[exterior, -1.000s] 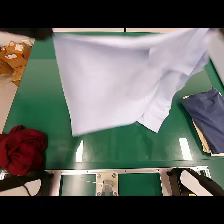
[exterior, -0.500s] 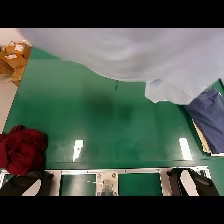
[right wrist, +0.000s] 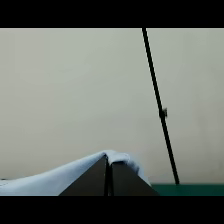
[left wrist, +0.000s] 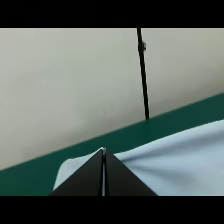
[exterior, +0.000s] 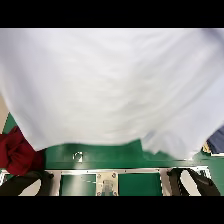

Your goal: Fold the shirts.

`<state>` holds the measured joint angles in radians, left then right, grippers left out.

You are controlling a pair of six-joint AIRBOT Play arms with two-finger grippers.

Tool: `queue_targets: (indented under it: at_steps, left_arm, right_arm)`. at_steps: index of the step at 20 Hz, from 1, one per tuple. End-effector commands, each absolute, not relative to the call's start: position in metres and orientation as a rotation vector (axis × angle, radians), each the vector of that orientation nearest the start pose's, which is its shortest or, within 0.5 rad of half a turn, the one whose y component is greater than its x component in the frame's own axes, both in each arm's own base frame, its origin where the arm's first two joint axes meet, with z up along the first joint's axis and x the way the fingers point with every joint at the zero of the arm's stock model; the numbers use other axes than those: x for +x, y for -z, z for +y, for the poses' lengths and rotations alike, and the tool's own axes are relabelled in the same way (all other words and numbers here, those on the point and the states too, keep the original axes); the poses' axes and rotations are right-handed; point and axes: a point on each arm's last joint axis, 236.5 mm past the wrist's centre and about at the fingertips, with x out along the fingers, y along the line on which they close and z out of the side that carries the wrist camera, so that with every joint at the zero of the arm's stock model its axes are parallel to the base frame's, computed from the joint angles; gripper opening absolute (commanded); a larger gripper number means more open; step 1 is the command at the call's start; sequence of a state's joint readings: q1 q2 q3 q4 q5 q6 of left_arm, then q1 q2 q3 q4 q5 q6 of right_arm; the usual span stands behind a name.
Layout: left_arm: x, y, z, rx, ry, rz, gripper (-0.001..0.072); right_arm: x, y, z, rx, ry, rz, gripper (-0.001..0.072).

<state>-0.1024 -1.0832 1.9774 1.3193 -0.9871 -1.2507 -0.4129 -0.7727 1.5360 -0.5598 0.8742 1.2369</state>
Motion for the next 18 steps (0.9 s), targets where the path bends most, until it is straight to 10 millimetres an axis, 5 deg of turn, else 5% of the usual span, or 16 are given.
queue_targets:
  at_steps: [1,4,7,11,12,13,14,17,18]
  left_arm:
    - [0.476,-0.366,-0.112,0.108,0.392,0.304,0.0017]
    - [0.543,-0.259,-0.135,0.010,0.453,0.499,0.0017]
    - [0.581,-0.156,-0.152,-0.079,0.487,0.673,0.0017]
    - [0.593,-0.058,-0.172,-0.200,0.531,0.852,0.0018]
    - [0.591,-0.041,-0.174,-0.222,0.536,0.893,0.0022]
    - [0.586,-0.031,-0.175,-0.219,0.547,0.932,0.0292]
    - [0.581,-0.026,-0.173,-0.217,0.550,0.958,0.0551]
    - [0.560,-0.031,-0.151,-0.227,0.569,1.057,0.0514]
    - [0.551,-0.034,-0.140,-0.236,0.574,1.099,0.0218]
  right_arm:
    - [0.397,-0.362,0.030,0.466,-0.357,0.176,0.0015]
    - [0.466,-0.251,0.042,0.528,-0.343,0.368,0.0015]
    - [0.519,-0.149,0.044,0.599,-0.283,0.531,0.0015]
    - [0.538,-0.032,0.052,0.661,-0.245,0.749,0.0019]
    - [0.538,-0.015,0.050,0.672,-0.238,0.783,0.0126]
    - [0.536,-0.008,0.045,0.684,-0.231,0.800,0.0254]
    - [0.534,-0.009,0.035,0.697,-0.226,0.805,0.0299]
    - [0.508,-0.025,-0.004,0.751,-0.260,0.854,0.0242]
    - [0.492,-0.028,-0.017,0.775,-0.278,0.890,0.0202]
